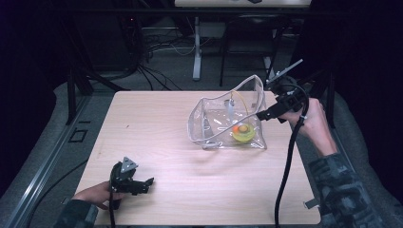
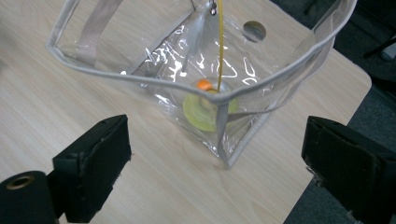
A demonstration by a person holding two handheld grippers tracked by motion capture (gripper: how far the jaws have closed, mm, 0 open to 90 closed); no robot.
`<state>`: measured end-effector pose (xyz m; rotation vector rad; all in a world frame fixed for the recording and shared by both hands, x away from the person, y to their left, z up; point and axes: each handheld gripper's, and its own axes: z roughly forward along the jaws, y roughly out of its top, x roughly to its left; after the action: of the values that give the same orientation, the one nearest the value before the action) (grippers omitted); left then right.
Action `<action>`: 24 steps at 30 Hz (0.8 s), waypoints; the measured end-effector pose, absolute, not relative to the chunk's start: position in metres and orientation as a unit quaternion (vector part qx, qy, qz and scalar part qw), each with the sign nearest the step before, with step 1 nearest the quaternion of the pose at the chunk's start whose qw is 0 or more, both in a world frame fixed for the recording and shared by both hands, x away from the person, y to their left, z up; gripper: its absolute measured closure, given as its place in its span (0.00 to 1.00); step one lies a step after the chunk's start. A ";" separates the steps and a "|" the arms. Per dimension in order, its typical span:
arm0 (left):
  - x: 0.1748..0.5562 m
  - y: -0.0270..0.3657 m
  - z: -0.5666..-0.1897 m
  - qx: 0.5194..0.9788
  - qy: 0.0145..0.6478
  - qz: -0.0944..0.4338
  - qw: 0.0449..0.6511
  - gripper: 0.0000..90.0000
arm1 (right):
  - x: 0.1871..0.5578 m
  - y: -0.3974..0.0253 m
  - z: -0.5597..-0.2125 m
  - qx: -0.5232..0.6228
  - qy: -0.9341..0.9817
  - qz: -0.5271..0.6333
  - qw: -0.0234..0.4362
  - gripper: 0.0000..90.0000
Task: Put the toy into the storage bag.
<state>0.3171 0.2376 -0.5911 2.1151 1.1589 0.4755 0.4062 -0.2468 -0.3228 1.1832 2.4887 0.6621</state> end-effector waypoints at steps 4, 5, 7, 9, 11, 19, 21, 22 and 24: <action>0.317 0.237 -0.592 0.807 0.446 0.187 0.338 0.00 | 0.395 -0.253 -0.335 0.416 0.867 0.228 0.153 0.07; 0.317 0.237 -0.592 0.808 0.446 0.186 0.338 0.00 | 0.392 -0.254 -0.339 0.416 0.867 0.226 0.154 0.07; 0.317 0.237 -0.592 0.808 0.446 0.187 0.337 0.00 | 0.388 -0.257 -0.349 0.419 0.869 0.217 0.149 0.07; 0.317 0.237 -0.592 0.808 0.446 0.187 0.337 0.00 | 0.383 -0.260 -0.366 0.425 0.872 0.200 0.139 0.07; 0.317 0.237 -0.592 0.808 0.445 0.187 0.337 0.00 | 0.381 -0.262 -0.372 0.426 0.872 0.196 0.137 0.07; 0.317 0.237 -0.592 0.808 0.445 0.187 0.337 0.00 | 0.365 -0.271 -0.417 0.445 0.864 0.205 0.117 0.08; 0.317 0.237 -0.592 0.808 0.445 0.187 0.337 0.00 | 0.362 -0.273 -0.427 0.448 0.862 0.208 0.114 0.08; 0.317 0.237 -0.592 0.808 0.446 0.187 0.337 0.00 | 0.360 -0.273 -0.433 0.451 0.860 0.210 0.111 0.07; 0.317 0.237 -0.592 0.808 0.446 0.187 0.337 0.00 | 0.356 -0.274 -0.444 0.451 0.862 0.205 0.110 0.08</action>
<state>0.3170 0.2367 -0.5919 2.1061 1.1615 0.4877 0.3560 -0.2739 -0.4440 1.3246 2.5319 0.6037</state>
